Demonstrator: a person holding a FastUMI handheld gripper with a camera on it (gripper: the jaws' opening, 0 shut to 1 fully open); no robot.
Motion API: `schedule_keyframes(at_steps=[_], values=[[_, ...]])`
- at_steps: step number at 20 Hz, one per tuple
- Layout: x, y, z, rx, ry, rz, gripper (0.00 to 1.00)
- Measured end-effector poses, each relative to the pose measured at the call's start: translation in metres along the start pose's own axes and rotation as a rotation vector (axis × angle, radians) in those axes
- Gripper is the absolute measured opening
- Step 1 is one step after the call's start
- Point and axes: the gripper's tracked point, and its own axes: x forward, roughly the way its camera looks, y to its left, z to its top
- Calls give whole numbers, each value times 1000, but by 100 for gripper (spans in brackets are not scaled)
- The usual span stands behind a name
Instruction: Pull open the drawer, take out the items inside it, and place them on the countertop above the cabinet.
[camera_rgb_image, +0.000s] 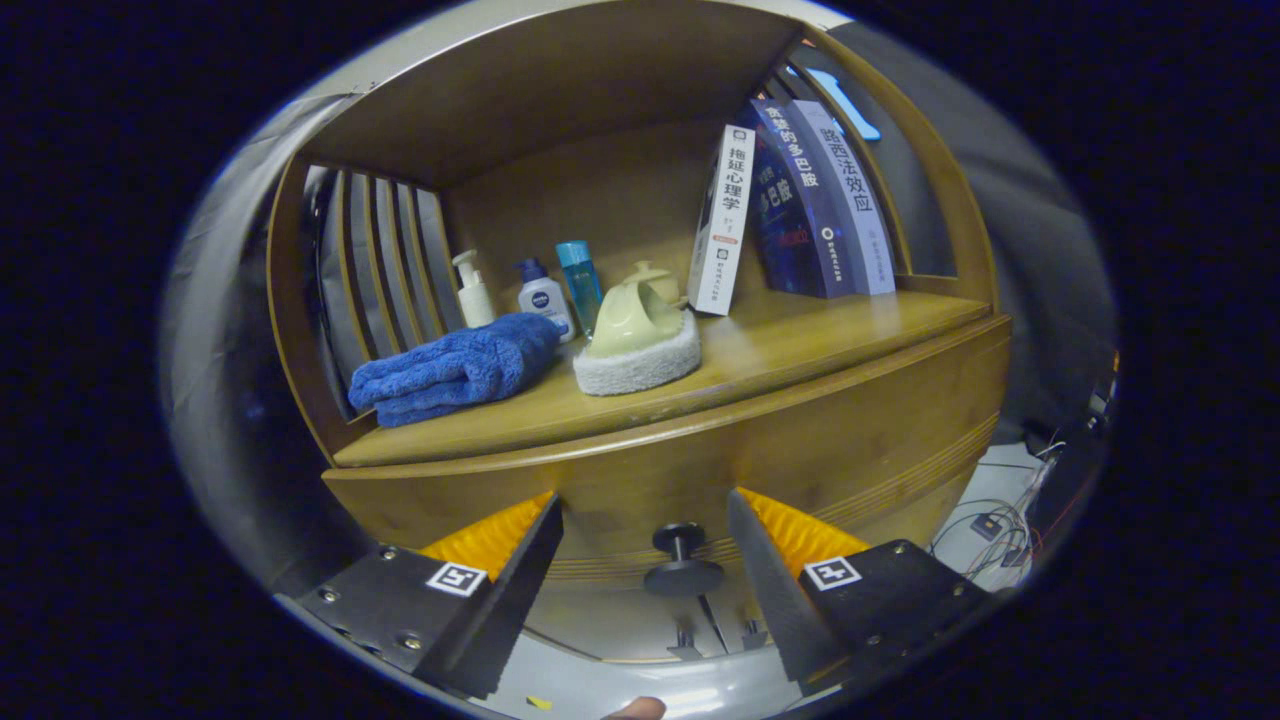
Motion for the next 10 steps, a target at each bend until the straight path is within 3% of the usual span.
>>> schedule_keyframes(at_steps=[10], values=[[1, -5, 0, 5, 4, 2, 97]])
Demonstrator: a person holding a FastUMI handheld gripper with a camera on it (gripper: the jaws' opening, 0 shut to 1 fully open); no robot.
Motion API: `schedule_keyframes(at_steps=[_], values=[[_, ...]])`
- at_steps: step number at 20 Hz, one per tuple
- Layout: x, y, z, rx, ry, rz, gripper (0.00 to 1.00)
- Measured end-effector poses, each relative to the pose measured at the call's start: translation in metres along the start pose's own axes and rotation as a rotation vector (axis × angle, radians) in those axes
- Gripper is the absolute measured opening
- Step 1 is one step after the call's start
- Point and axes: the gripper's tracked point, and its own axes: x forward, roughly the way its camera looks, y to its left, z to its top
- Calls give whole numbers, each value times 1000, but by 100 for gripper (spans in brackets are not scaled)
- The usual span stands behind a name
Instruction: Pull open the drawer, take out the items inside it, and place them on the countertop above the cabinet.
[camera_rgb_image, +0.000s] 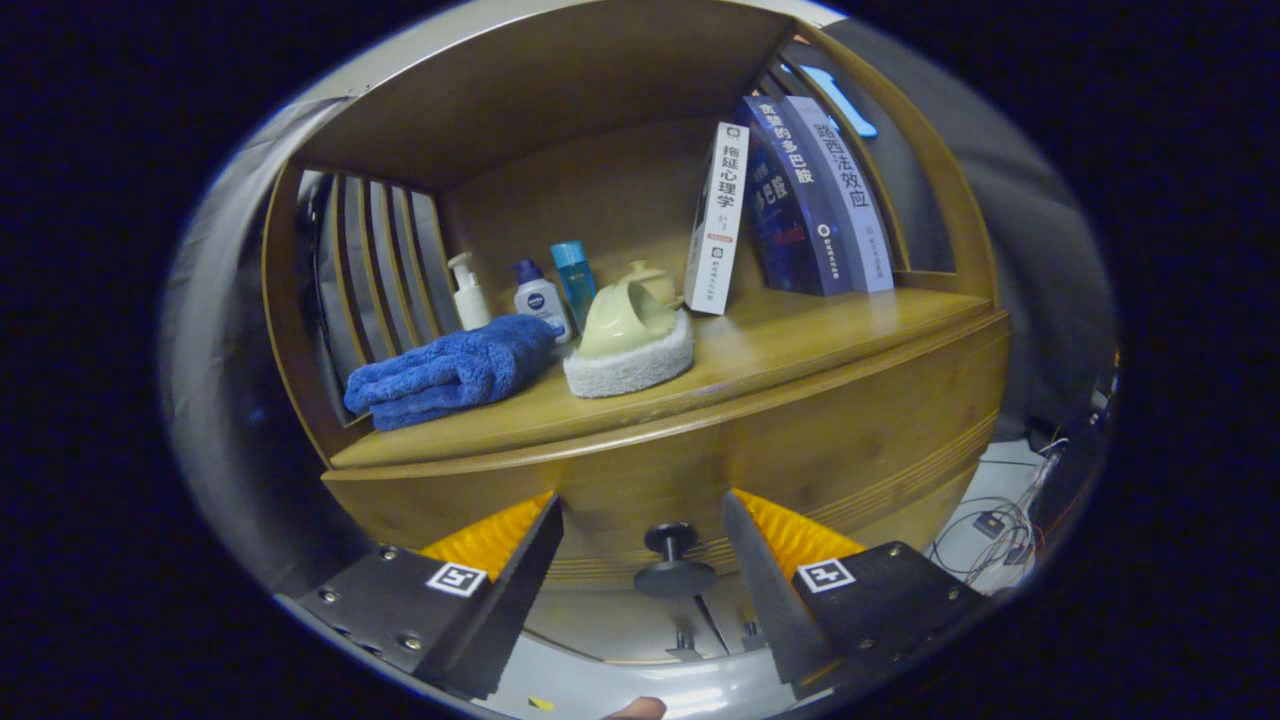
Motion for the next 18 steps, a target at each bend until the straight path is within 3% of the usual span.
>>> schedule_keyframes(at_steps=[12, 18], values=[[-22, 9, -20, -17, 38, -28, 99], [-60, 12, 19, -57, -50, -51, 99]])
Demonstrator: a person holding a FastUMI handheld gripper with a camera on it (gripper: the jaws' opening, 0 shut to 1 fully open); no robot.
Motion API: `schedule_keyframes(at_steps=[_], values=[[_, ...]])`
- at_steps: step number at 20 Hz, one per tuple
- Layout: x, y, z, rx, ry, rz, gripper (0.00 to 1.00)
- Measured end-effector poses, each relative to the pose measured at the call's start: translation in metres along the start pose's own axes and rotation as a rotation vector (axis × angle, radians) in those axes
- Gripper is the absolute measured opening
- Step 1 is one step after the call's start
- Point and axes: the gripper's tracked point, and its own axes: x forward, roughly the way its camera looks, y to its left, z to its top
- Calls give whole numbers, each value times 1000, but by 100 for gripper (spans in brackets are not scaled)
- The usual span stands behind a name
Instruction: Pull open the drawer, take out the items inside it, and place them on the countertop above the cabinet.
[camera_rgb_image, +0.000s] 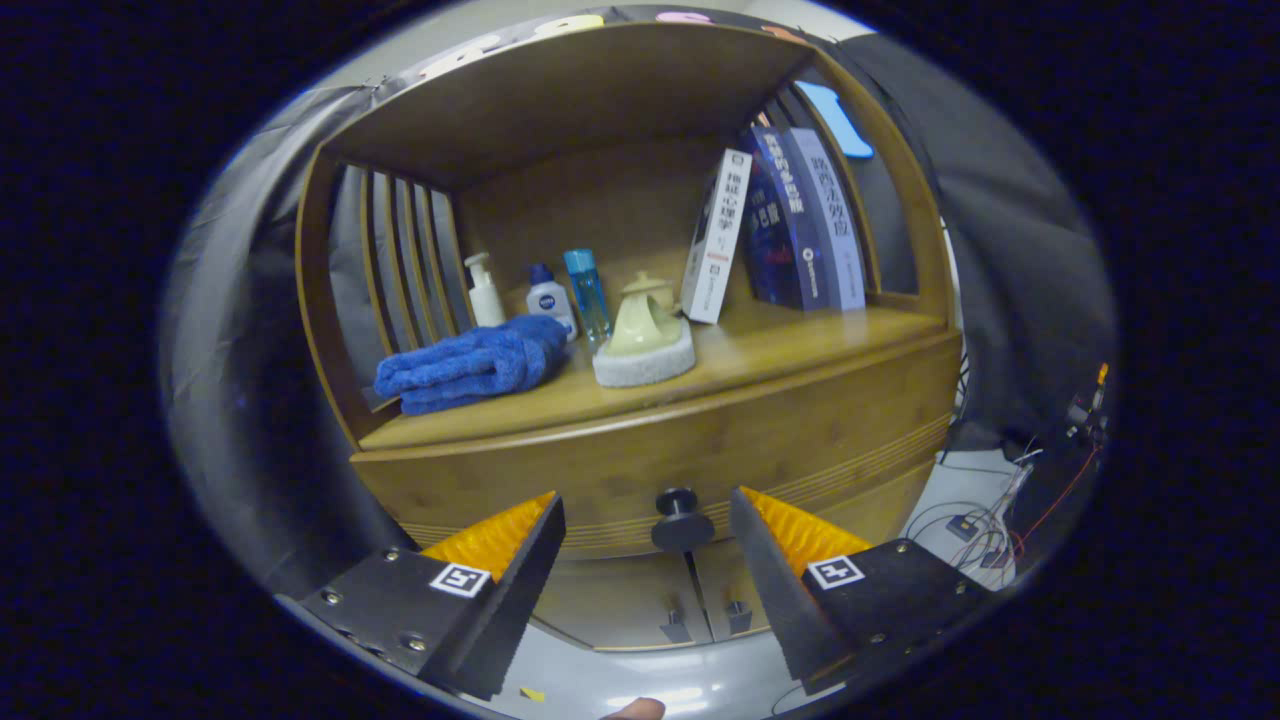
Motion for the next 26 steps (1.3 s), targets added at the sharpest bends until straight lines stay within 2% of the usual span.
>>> schedule_keyframes(at_steps=[8, 13, 18, 26], values=[[-65, 11, 84, -113, -152, -47, 99], [-113, 31, 127, -188, -257, -43, 99], [-155, 33, 142, -189, -309, -60, 99], [-198, 1, 133, -230, -326, -172, 99]])
